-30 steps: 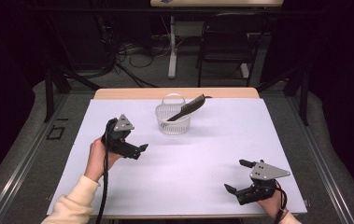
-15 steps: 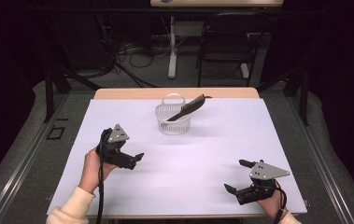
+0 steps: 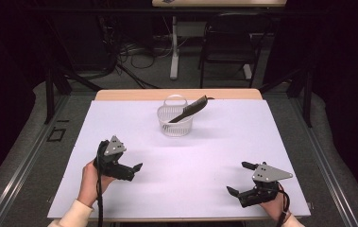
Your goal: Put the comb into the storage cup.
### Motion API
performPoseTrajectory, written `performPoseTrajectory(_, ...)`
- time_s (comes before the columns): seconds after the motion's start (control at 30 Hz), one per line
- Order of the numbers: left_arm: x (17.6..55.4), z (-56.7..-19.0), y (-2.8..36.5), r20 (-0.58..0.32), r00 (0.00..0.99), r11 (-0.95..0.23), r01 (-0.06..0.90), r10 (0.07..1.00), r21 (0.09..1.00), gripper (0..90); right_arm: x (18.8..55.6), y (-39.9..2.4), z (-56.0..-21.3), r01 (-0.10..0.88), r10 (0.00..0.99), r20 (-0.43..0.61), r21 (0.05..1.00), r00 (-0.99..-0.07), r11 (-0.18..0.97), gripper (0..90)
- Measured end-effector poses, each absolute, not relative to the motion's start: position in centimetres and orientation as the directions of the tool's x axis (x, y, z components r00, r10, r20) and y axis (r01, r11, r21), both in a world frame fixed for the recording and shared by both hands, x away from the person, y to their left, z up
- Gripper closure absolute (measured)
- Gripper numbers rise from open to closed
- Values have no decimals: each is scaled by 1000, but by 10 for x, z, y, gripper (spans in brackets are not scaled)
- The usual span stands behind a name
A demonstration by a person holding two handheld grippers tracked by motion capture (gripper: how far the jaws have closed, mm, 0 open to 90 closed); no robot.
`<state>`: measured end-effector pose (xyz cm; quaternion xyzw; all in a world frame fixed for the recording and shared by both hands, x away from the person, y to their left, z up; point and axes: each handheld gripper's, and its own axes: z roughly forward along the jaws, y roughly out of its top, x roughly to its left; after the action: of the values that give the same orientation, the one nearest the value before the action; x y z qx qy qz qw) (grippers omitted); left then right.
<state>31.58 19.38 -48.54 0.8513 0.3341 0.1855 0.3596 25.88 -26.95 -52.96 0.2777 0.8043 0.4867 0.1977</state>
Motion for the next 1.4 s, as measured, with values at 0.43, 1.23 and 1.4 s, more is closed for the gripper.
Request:
performPoseTrajectory(0.43, 299, -509, 205, 54, 677, -461, 439, 734, 771, 0, 259, -269, -530, 258, 640, -46, 892, -767, 373, 0)
performPoseTrajectory(1.23, 276, -536, 219, 66, 629, -401, 408, 775, 820, 0, 259, -269, -530, 258, 637, -43, 892, -770, 372, 0)
performPoseTrajectory(1.4, 275, -537, 218, 80, 634, -418, 405, 769, 813, 0, 259, -269, -530, 253, 635, -48, 892, -771, 375, 0)
